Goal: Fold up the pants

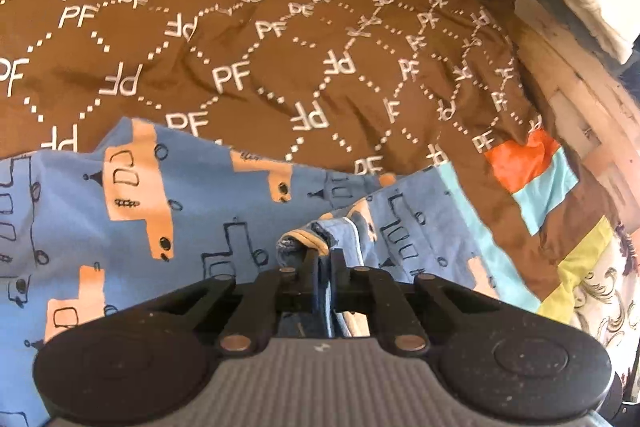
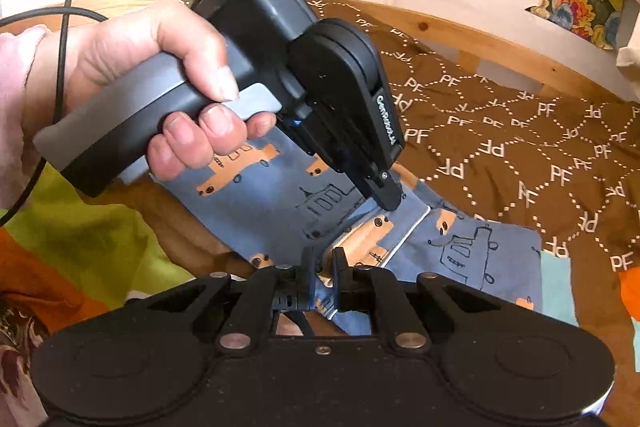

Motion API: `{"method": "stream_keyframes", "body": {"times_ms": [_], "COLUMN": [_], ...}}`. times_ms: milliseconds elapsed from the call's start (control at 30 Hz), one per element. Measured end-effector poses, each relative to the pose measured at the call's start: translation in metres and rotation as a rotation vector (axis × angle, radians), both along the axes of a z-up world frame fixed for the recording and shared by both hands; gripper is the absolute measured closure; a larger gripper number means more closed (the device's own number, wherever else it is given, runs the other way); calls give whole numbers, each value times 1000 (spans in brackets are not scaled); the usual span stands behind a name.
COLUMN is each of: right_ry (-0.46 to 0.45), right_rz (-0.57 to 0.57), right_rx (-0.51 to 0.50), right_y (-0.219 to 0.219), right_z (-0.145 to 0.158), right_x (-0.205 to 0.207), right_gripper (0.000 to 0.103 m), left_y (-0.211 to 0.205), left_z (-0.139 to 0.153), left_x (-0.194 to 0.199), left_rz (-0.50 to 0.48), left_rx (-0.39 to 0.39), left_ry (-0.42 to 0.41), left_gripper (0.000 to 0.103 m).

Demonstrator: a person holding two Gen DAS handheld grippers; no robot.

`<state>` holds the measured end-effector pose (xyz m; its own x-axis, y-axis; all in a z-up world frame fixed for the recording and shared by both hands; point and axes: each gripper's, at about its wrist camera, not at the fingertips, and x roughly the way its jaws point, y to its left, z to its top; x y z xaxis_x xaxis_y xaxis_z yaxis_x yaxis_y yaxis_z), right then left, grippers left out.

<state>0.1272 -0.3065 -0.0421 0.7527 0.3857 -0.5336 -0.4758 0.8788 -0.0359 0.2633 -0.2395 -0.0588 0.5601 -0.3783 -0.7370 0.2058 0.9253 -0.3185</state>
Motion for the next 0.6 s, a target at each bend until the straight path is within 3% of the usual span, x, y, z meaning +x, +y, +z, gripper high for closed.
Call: {"method": "stream_keyframes", "body": {"times_ms": [133,200,300,533,567,600], "right_ry": [51,53,32,76,76,76], "right_rz": [15,5,14,4,3,3], "right_rx": [-23,-8,-17,-30,-35,-41], "right_y": [5,3,3,8,9,10], "right_z": [-10,-11,-9,-15,-15,-16], "right_x": [5,4,1,8,8,9], "right_gripper": [93,83,73,70,71,71], "left_y": [6,13,17,14,13,11], "left_z": [-8,-4,-2,-18,-19,-19], "left_x": [3,2,2,6,6,7], "left_rz": [-3,13,38,26,27,29], "left_rx": [-7,-13,7,-79,-78,-69], "left_ry": [36,26,11,63,61,57], "left_gripper": [88,71,62,58,62,74]}}
